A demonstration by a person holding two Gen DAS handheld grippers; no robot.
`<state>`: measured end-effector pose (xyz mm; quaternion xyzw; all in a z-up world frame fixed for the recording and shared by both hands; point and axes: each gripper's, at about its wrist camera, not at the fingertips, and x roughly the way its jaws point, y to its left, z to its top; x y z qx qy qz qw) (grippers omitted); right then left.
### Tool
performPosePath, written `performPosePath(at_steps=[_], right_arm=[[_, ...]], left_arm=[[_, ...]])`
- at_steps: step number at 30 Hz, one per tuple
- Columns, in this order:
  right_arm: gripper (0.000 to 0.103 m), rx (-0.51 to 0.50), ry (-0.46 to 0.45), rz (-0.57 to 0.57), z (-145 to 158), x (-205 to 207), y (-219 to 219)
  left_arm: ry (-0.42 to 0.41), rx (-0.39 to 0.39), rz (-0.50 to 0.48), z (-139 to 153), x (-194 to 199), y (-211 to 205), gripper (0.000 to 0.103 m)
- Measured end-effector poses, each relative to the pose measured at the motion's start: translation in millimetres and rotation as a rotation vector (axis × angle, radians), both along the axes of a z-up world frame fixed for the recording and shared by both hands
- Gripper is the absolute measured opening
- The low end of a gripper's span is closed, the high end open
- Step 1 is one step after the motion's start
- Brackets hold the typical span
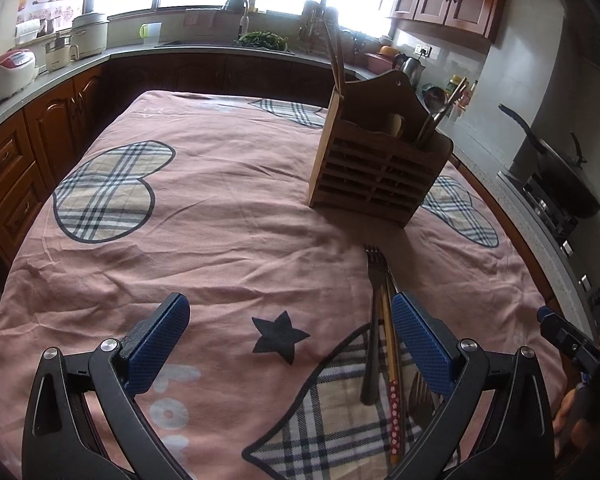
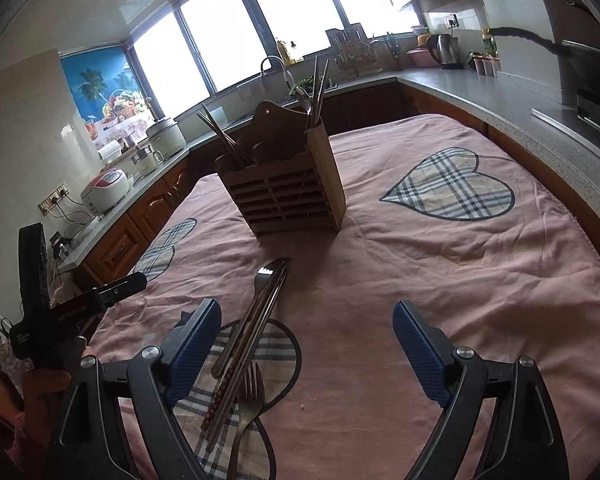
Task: Organize utensils
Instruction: 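Move both tools back down to the utensils on the cloth, then close the right tool on a silver chopstick while the left tool grasps another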
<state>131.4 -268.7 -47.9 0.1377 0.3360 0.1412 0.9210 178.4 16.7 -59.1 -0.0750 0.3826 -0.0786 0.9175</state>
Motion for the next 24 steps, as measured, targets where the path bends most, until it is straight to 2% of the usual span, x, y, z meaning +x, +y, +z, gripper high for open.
performPosePath(at_steps=[8, 12, 15, 16, 17, 18, 21, 24], right_arm=[[0.089, 0.025, 0.100, -0.007, -24, 0, -6], [0.089, 0.036, 0.117, -0.016, -27, 3, -11], [0.089, 0.041, 0.130, -0.018, -29, 7, -11], [0.089, 0.038, 0.135, -0.015, -30, 8, -10], [0.089, 0.035, 0.139, -0.009, -30, 10, -9], [0.089, 0.032, 0.143, -0.002, -31, 12, -7], [0.089, 0.022, 0.150, 0.026, -33, 17, 1], [0.089, 0.015, 0.164, 0.069, -36, 25, 14]], left_arm=[[0.073, 0.119, -0.106, -23, 27, -46, 0.103], [0.104, 0.182, -0.141, -34, 46, -71, 0.101], [0.132, 0.267, -0.156, -47, 58, -87, 0.091], [0.144, 0.295, -0.153, -51, 60, -89, 0.083], [0.152, 0.306, -0.152, -55, 62, -88, 0.082], [0.145, 0.288, -0.154, -55, 61, -83, 0.082], [0.161, 0.323, -0.118, -60, 59, -64, 0.081], [0.188, 0.237, -0.091, -61, 56, -37, 0.081]])
